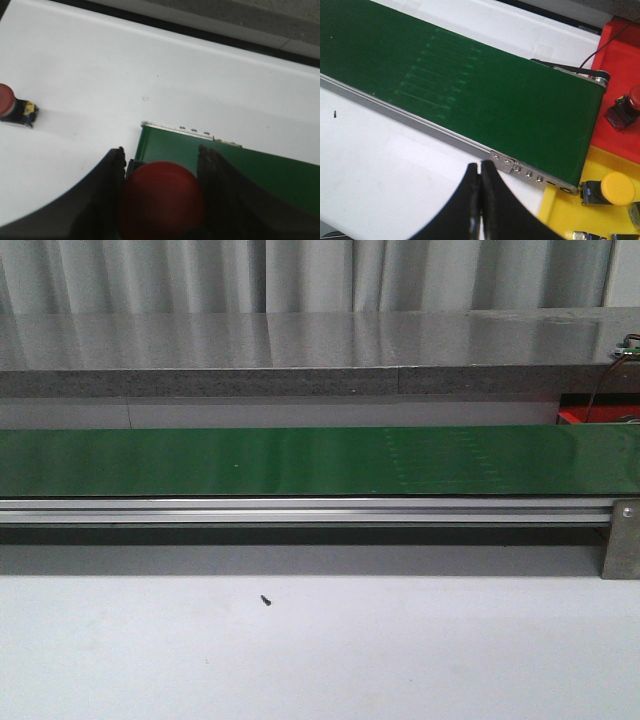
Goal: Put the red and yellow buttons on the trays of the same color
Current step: 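Carry the red button onto the belt's near end and open the left gripper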
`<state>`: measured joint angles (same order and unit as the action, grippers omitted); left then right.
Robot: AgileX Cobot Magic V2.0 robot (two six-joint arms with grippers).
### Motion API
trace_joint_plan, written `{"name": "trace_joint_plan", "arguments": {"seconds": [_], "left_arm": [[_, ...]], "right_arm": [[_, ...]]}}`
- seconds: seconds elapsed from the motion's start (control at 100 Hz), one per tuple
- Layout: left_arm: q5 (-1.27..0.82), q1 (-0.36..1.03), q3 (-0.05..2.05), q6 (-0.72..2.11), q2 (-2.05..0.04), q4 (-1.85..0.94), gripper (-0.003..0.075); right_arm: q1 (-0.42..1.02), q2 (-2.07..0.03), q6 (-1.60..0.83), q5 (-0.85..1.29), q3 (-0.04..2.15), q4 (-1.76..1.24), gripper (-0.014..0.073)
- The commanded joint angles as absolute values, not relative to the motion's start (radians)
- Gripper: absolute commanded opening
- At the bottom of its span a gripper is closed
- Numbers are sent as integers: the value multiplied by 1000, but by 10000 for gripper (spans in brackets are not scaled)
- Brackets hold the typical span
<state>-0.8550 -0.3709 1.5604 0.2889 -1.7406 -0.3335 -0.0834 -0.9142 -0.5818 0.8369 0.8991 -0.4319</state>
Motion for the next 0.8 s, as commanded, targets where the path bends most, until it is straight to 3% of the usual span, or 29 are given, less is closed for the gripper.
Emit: {"name": "trace_joint_plan", "arguments": {"seconds": [0.0,0.5,0.79], "left_arm": [[-762,-353,1509,314,-1654,-380,96],[-669,-208,1365,348,-1642,-382,99],[-669,-204,1365,348,-1684,-382,194]], "right_arm": [[-83,-903,-589,796,925,-448,-95],[-83,-903,-589,801,925,-448,-95],[-83,-903,-589,809,925,-448,-95]]}}
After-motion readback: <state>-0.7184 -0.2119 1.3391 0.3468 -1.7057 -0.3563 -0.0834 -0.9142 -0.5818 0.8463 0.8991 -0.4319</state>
